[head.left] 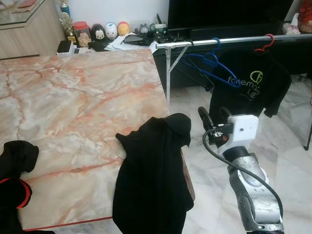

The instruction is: Hang hanger

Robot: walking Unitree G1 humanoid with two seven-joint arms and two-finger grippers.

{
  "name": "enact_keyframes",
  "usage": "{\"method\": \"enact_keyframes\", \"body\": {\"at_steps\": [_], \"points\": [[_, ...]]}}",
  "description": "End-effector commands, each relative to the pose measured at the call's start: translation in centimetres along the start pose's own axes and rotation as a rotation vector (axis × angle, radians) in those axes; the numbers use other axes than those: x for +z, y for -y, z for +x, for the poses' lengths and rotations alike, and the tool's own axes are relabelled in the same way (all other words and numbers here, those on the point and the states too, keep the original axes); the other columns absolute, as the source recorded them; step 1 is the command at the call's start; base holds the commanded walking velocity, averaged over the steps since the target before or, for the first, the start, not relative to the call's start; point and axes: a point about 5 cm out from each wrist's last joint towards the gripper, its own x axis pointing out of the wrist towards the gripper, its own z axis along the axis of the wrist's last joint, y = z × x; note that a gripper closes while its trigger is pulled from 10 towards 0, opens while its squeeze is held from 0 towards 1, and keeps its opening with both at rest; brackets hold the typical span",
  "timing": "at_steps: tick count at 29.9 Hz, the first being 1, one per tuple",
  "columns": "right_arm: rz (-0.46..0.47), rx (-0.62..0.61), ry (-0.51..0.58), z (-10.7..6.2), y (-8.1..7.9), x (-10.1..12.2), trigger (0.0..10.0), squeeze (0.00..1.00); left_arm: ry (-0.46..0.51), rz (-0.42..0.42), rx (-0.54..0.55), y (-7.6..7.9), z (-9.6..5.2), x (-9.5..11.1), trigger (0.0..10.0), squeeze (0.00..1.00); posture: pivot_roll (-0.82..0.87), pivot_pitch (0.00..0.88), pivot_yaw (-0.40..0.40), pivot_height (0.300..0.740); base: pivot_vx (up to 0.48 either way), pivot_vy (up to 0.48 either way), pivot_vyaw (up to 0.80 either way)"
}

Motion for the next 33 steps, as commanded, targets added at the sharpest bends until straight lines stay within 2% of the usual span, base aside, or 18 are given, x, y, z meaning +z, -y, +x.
{"method": "enact_keyframes", "body": {"at_steps": [1,6,17,21,25,26,27,31,33], "points": [[-0.011,0.003,0.004,0.1,-0.1,0.0,10.0,0.0,-0.019,0.009,-0.027,1.0,0.1,-0.2,10.0,0.0,-0.08,0.066,0.004,0.74,0.0,0.0,0.0],[-0.008,0.006,0.007,0.2,-0.2,0.0,10.0,0.0,-0.009,0.013,-0.034,1.8,0.3,0.5,10.0,0.0,-0.08,0.058,0.007,0.74,0.0,0.0,0.0],[-0.005,0.005,0.001,0.3,-0.3,-0.4,10.0,0.0,0.004,0.024,-0.046,3.2,0.4,1.4,10.0,0.0,-0.08,0.043,0.012,0.74,-0.261,0.0,0.0],[-0.005,0.001,0.0,0.4,-0.2,-0.5,10.0,0.0,-0.001,0.024,-0.036,2.1,0.4,1.1,10.0,0.0,-0.08,0.04,0.014,0.74,-0.27,0.0,0.0],[-0.007,0.0,-0.002,0.4,-0.1,-0.6,10.0,0.0,-0.021,0.02,0.003,-1.7,-0.2,-0.1,10.0,0.0,-0.08,0.044,0.015,0.74,-0.268,0.0,0.0],[-0.007,0.0,-0.002,0.4,-0.1,-0.6,10.0,0.0,-0.021,0.02,0.003,-1.7,-0.2,-0.1,10.0,0.0,-0.08,0.044,0.015,0.74,-0.27,0.0,0.0],[-0.008,-0.001,-0.003,0.4,-0.1,-0.6,10.0,0.0,-0.026,0.019,0.012,-2.6,-0.3,-0.3,10.0,0.0,-0.08,0.046,0.015,0.74,-0.27,0.0,0.0],[-0.009,-0.001,-0.004,0.5,-0.1,-0.6,10.0,0.0,-0.027,0.018,0.014,-2.7,-0.4,-0.4,10.0,0.0,-0.08,0.048,0.015,0.74,-0.27,0.0,0.0],[-0.009,-0.002,-0.004,0.5,-0.1,-0.6,10.0,0.0,-0.024,0.019,0.005,-1.9,-0.3,-0.4,10.0,0.0,-0.08,0.051,0.015,0.74,-0.27,0.0,0.0]]}}
